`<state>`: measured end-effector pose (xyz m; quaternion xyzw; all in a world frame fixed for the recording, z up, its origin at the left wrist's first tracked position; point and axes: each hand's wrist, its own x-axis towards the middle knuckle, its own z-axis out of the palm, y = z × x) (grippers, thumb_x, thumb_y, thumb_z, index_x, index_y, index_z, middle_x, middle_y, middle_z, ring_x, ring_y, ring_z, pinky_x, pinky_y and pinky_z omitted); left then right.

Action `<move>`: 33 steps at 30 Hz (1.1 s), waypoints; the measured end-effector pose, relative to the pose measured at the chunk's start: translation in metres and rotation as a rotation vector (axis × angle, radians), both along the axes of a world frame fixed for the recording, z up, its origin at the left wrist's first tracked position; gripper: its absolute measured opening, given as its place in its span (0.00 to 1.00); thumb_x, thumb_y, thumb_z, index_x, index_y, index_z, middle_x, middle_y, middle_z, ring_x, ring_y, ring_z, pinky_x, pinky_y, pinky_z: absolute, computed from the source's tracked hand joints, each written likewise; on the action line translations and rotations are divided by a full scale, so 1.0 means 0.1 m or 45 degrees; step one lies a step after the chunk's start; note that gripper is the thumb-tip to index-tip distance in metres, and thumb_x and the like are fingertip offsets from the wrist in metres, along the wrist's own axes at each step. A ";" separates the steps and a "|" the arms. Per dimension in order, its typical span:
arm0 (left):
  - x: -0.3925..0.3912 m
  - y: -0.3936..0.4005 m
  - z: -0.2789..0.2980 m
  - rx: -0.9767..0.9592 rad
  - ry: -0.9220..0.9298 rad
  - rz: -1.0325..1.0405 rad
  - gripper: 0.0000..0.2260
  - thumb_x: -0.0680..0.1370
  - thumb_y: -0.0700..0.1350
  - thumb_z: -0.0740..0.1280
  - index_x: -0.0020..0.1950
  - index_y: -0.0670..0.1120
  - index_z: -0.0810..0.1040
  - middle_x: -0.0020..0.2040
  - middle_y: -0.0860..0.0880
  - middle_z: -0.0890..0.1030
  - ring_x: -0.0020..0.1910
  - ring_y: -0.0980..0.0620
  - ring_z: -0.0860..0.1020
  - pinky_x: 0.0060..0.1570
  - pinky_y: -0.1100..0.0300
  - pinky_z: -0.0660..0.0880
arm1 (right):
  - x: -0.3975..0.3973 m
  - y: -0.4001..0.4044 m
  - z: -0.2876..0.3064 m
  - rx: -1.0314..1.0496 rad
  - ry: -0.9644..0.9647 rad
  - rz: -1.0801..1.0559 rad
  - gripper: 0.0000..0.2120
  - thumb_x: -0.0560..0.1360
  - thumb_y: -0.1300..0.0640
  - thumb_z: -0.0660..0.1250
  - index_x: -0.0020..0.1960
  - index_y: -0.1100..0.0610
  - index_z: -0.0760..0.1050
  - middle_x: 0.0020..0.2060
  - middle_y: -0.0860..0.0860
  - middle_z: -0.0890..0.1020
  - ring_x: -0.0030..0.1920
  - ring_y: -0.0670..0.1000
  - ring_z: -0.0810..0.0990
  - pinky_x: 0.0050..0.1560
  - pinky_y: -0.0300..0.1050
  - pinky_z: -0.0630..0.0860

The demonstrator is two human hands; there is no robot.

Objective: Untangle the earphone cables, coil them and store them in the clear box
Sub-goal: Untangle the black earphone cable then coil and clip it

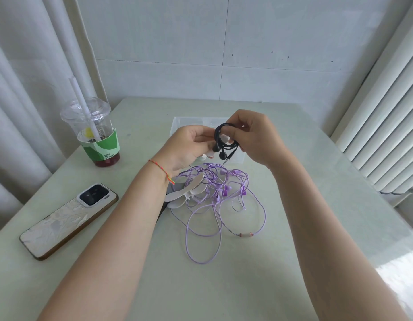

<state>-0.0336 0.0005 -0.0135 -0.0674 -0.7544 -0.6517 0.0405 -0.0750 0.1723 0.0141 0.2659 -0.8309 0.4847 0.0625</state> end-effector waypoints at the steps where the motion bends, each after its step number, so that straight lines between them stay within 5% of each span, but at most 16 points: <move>1: 0.01 0.00 0.01 -0.008 -0.004 0.004 0.10 0.75 0.35 0.70 0.57 0.40 0.80 0.50 0.40 0.83 0.43 0.47 0.76 0.47 0.54 0.74 | 0.00 -0.01 -0.01 0.009 0.014 -0.009 0.05 0.74 0.59 0.70 0.40 0.56 0.76 0.29 0.49 0.77 0.25 0.42 0.69 0.31 0.38 0.65; 8: 0.01 0.02 0.00 -0.030 -0.012 0.042 0.11 0.75 0.30 0.67 0.49 0.44 0.83 0.34 0.52 0.82 0.32 0.52 0.77 0.46 0.52 0.69 | 0.06 -0.06 0.00 0.115 0.176 -0.048 0.04 0.74 0.60 0.70 0.42 0.60 0.79 0.31 0.50 0.77 0.30 0.45 0.68 0.32 0.33 0.65; 11: 0.03 0.02 0.02 -0.037 -0.023 -0.002 0.11 0.76 0.31 0.65 0.55 0.38 0.82 0.40 0.45 0.81 0.33 0.53 0.77 0.46 0.52 0.67 | 0.06 -0.06 0.00 0.166 0.219 -0.071 0.03 0.74 0.61 0.69 0.43 0.61 0.78 0.32 0.50 0.76 0.30 0.43 0.68 0.31 0.32 0.64; 15: 0.04 0.04 0.06 0.125 -0.095 -0.038 0.12 0.73 0.41 0.64 0.51 0.38 0.83 0.41 0.42 0.79 0.34 0.51 0.76 0.44 0.55 0.68 | 0.05 -0.07 0.00 0.203 0.287 -0.093 0.04 0.73 0.61 0.69 0.43 0.62 0.78 0.33 0.51 0.77 0.31 0.43 0.69 0.32 0.31 0.64; 20: 0.05 -0.01 0.03 0.039 -0.075 -0.130 0.22 0.67 0.55 0.73 0.54 0.42 0.83 0.47 0.44 0.79 0.39 0.52 0.75 0.46 0.57 0.70 | 0.05 -0.08 -0.01 0.223 0.257 -0.106 0.05 0.74 0.59 0.69 0.44 0.62 0.79 0.36 0.53 0.79 0.33 0.45 0.71 0.32 0.31 0.65; 27: 0.08 -0.01 0.01 0.059 -0.126 -0.192 0.10 0.75 0.35 0.69 0.55 0.44 0.80 0.46 0.48 0.81 0.39 0.56 0.79 0.42 0.67 0.75 | 0.04 -0.05 0.03 0.359 0.205 -0.135 0.05 0.75 0.57 0.68 0.46 0.59 0.80 0.33 0.47 0.75 0.33 0.43 0.70 0.30 0.30 0.65; 33: 0.09 0.02 0.02 -0.003 -0.184 -0.136 0.05 0.76 0.39 0.70 0.52 0.45 0.80 0.46 0.44 0.79 0.39 0.52 0.75 0.40 0.66 0.73 | 0.07 -0.09 0.02 0.475 0.205 -0.129 0.06 0.77 0.56 0.66 0.49 0.59 0.78 0.47 0.52 0.72 0.44 0.53 0.71 0.41 0.42 0.64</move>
